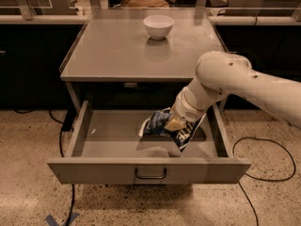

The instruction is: Pick blue chip bag from top drawer and place on counter

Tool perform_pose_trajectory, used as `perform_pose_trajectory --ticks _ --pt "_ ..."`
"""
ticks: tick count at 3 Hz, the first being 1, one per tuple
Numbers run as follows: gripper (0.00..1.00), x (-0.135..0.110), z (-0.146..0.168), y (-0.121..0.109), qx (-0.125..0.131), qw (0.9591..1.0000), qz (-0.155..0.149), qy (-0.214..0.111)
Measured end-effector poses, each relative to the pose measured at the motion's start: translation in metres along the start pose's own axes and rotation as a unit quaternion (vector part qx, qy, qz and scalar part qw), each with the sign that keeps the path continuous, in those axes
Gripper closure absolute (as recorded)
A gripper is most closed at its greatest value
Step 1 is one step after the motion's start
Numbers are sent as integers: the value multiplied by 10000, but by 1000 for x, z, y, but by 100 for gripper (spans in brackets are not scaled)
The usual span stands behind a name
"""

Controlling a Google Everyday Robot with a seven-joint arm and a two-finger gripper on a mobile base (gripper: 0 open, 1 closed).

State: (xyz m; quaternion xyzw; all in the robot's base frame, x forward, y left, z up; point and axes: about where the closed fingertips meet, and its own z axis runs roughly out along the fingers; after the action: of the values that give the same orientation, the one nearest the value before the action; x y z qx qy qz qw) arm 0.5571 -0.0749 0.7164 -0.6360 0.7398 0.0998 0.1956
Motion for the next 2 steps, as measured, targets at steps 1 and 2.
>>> perform_pose_trajectory --ticks 1,2 --pt "100 -6 -15 3 26 10000 -38 -21" --pt "100 -7 -30 3 70 9999 4 -96"
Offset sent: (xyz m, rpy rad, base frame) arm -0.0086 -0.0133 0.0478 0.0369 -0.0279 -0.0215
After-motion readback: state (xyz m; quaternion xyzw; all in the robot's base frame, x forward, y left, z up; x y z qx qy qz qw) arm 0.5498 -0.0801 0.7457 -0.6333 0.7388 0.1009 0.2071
